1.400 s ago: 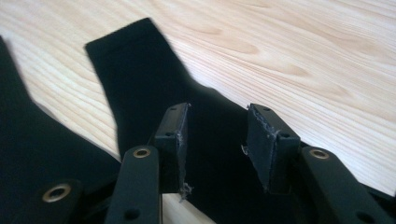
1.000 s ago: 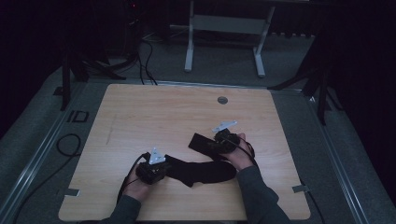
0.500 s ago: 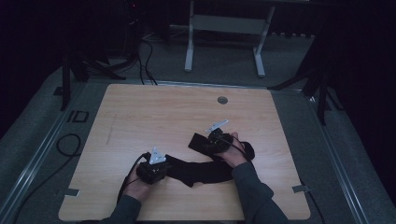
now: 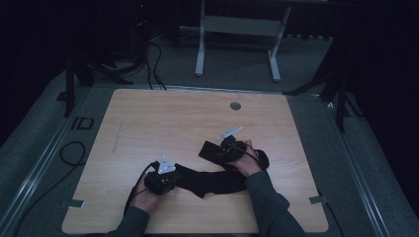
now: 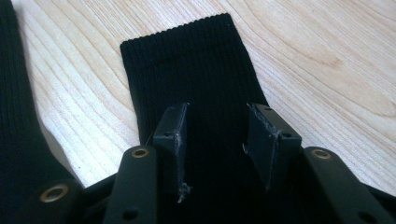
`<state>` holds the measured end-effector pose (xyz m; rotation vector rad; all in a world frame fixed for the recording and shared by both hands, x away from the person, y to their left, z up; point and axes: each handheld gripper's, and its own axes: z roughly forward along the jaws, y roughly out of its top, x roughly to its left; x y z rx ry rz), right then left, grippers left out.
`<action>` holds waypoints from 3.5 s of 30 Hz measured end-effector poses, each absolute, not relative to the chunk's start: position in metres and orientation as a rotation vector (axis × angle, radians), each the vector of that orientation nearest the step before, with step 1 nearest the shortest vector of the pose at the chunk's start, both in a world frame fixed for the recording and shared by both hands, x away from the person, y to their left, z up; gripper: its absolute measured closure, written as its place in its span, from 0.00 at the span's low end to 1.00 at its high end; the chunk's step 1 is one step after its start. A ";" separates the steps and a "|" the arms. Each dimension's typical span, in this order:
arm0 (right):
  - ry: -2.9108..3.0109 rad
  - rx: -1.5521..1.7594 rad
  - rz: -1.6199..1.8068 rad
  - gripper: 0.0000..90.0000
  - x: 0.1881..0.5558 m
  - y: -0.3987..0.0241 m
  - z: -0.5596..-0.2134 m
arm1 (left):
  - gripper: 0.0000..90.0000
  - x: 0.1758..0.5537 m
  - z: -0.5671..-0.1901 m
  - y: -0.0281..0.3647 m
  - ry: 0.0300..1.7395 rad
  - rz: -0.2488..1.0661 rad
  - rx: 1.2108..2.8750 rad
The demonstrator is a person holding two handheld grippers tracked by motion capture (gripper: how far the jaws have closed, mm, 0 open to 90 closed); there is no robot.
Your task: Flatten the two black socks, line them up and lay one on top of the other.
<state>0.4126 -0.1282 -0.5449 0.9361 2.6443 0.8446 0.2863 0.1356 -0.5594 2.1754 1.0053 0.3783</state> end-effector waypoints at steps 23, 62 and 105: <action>2.629 0.918 0.852 0.94 0.413 -0.124 -0.541 | 0.84 0.285 -0.560 0.135 1.012 0.372 2.165; 2.659 0.713 1.075 0.93 0.377 -0.101 -0.467 | 0.83 0.283 -0.560 0.132 1.018 0.389 2.162; 2.851 0.742 1.074 0.93 0.343 -0.060 -0.517 | 0.91 0.283 -0.548 0.179 1.223 0.336 1.967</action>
